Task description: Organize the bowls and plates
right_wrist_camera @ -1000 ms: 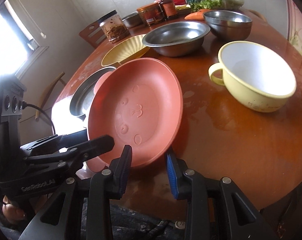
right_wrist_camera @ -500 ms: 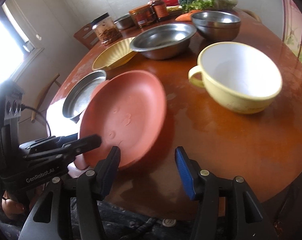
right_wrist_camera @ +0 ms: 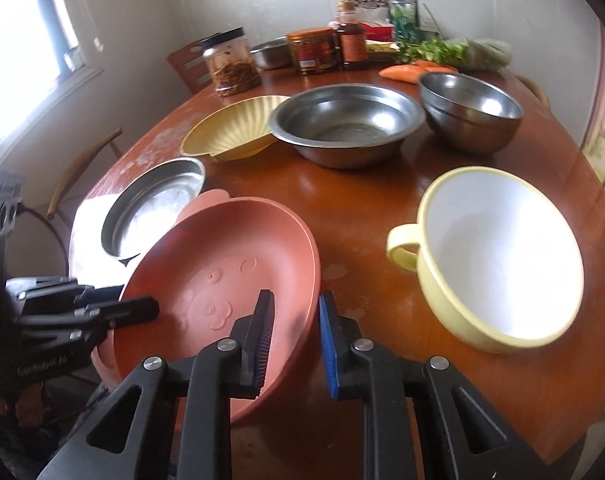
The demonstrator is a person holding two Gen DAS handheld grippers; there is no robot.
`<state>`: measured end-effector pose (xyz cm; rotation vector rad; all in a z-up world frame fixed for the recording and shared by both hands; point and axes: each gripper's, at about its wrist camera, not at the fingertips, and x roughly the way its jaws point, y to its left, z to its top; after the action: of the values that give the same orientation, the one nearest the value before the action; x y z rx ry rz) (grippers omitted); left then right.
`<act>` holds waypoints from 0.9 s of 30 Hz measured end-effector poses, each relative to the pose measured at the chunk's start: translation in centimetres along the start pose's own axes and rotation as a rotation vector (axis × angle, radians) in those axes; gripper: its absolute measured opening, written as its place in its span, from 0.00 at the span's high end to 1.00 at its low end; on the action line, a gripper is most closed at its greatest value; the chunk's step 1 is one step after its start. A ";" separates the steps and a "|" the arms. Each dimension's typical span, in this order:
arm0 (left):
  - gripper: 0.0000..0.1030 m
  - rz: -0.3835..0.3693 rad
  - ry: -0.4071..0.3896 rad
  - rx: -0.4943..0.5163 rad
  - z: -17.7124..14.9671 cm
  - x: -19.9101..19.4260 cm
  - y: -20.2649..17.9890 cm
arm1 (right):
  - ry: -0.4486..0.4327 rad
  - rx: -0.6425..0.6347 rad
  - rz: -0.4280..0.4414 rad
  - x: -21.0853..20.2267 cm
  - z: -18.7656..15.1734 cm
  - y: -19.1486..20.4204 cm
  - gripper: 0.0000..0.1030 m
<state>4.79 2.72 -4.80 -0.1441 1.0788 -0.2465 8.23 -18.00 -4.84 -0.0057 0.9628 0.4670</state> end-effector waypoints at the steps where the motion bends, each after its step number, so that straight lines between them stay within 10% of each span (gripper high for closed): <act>1: 0.78 0.006 -0.002 -0.004 0.0 -0.1 0.2 | 0.009 -0.011 0.008 0.0 -0.2 0.2 0.80; 27: 0.77 0.135 -0.066 -0.135 2.1 -1.0 8.6 | 0.062 -0.092 0.099 5.0 2.0 8.0 0.79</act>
<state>7.36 11.26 -4.99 -0.1986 1.0353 -0.0474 9.09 -8.49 -6.05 -0.0564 1.0051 0.6048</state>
